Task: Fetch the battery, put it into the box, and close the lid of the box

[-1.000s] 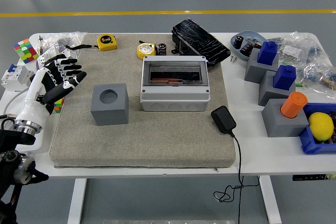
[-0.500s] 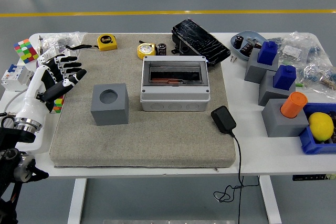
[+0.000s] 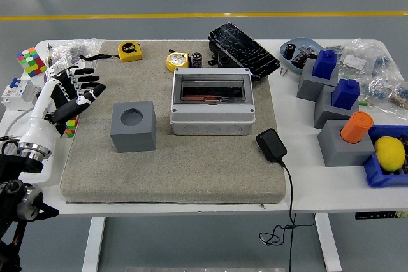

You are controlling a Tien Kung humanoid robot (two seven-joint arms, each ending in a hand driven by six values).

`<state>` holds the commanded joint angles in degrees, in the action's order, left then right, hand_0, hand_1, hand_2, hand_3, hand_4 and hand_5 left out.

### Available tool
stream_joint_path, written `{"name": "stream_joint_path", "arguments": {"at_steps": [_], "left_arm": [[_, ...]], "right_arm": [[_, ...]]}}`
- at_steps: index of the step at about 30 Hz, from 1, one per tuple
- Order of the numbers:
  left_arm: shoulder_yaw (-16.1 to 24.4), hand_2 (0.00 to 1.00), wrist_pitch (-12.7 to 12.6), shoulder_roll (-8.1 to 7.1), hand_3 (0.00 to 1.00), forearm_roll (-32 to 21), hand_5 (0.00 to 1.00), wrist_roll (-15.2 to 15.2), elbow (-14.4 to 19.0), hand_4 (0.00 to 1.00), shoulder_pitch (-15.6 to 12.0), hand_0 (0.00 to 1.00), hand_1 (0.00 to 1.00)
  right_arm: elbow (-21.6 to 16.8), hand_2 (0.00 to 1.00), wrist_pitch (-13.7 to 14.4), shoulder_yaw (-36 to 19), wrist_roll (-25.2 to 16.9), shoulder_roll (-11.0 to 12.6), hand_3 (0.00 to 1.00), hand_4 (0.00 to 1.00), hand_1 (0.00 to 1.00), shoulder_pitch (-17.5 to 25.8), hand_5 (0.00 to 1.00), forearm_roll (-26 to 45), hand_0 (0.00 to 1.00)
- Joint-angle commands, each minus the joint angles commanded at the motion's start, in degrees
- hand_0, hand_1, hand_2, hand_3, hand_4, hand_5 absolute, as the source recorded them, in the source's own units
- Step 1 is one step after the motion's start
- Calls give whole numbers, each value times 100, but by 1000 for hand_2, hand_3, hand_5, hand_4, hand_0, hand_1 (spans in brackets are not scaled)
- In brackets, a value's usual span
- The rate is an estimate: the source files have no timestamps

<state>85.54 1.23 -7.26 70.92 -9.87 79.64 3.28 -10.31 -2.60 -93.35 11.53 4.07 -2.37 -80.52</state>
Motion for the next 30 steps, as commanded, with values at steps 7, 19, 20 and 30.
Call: {"name": "stream_joint_path", "arguments": {"at_steps": [7, 19, 20, 30], "left_arm": [[-24, 580, 4, -3, 612, 3, 293, 7, -11, 998, 5, 504, 588], [-35, 579, 1, -13, 611, 3, 293, 17, -14, 998, 10, 504, 588], [-38, 579, 2, -11, 611, 5, 293, 20, -14, 998, 11, 504, 588], [-21, 581, 3, 3, 611, 4, 292, 31, 5, 998, -12, 503, 588]], "right_arm": [[0, 709, -3, 39, -5, 9, 706, 998, 707, -7, 554, 17, 741], [0, 709, -7, 63, -2, 24, 706, 998, 707, -4, 553, 28, 742], [0, 709, -5, 55, 1, 24, 706, 998, 707, -4, 553, 21, 742], [0, 709, -8, 34, -17, -8, 705, 998, 706, 47, 552, 26, 741]]}}
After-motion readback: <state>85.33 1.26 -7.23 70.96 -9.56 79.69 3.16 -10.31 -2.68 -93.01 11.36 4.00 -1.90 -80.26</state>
